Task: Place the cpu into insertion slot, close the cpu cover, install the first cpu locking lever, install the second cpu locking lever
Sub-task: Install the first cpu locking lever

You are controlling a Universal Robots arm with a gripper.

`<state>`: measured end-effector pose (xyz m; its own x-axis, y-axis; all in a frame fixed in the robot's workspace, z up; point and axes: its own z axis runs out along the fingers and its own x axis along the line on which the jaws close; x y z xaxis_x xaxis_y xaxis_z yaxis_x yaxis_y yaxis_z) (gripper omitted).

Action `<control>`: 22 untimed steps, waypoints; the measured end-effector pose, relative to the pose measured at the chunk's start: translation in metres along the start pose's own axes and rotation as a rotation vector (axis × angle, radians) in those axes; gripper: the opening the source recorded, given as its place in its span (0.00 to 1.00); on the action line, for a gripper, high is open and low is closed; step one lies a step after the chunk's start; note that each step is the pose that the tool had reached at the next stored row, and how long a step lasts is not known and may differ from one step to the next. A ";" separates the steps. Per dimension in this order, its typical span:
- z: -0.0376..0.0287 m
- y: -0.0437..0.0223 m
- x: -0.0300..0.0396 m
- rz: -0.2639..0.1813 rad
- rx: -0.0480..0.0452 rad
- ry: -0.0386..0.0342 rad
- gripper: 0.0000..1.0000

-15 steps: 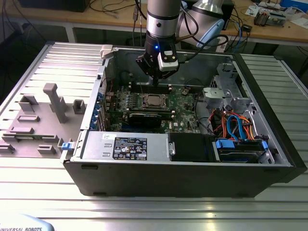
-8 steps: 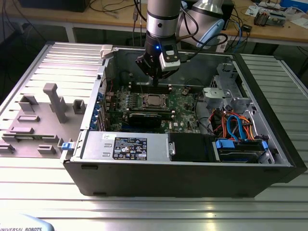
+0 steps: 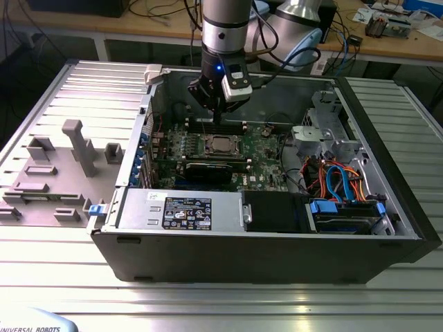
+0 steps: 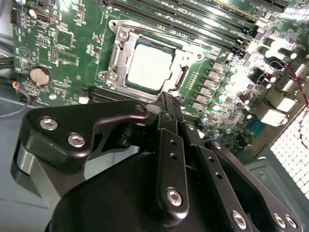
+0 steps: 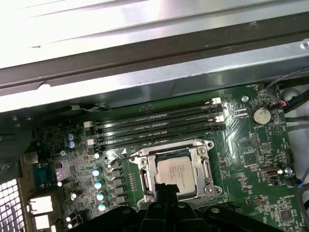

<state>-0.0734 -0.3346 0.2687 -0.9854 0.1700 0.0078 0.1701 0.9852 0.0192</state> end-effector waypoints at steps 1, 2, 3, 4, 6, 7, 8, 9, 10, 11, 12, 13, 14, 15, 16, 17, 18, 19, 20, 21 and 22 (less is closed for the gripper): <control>0.0002 -0.0001 0.0001 -0.036 0.0004 0.0009 0.11; 0.0004 -0.0001 0.0001 -0.064 0.0007 0.0014 0.11; 0.0006 -0.0001 0.0001 -0.084 0.0007 0.0017 0.11; 0.0008 -0.0001 0.0001 -0.105 0.0009 0.0021 0.11; 0.0010 -0.0004 0.0019 -0.116 0.0002 -0.0016 0.11; 0.0011 -0.0005 0.0029 -0.116 -0.0002 -0.0055 0.11; 0.0011 -0.0007 0.0038 -0.116 -0.0005 -0.0100 0.11; 0.0012 -0.0009 0.0050 -0.117 -0.0012 -0.0168 0.11; 0.0014 -0.0010 0.0056 -0.125 -0.0015 -0.0186 0.11; 0.0015 -0.0011 0.0057 -0.135 -0.0015 -0.0184 0.11; 0.0017 -0.0011 0.0057 -0.148 -0.0015 -0.0181 0.11; 0.0018 -0.0011 0.0057 -0.165 -0.0015 -0.0178 0.11; 0.0021 -0.0011 0.0057 -0.185 -0.0016 -0.0174 0.11; 0.0023 -0.0011 0.0057 -0.205 -0.0017 -0.0170 0.11; 0.0025 -0.0011 0.0057 -0.223 -0.0017 -0.0167 0.11; 0.0031 -0.0011 0.0061 -0.283 -0.0020 -0.0154 0.11; 0.0032 -0.0020 0.0113 -0.283 -0.0020 -0.0154 0.11; 0.0033 -0.0038 0.0216 -0.283 -0.0020 -0.0154 0.11; 0.0033 -0.0042 0.0234 -0.283 -0.0019 -0.0154 0.11; 0.0034 -0.0046 0.0259 -0.283 -0.0020 -0.0154 0.11; 0.0036 -0.0056 0.0318 -0.283 -0.0020 -0.0155 0.11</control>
<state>-0.1057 -0.3347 0.2652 -0.9937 -0.1115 -0.0134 -0.1118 0.9935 0.0204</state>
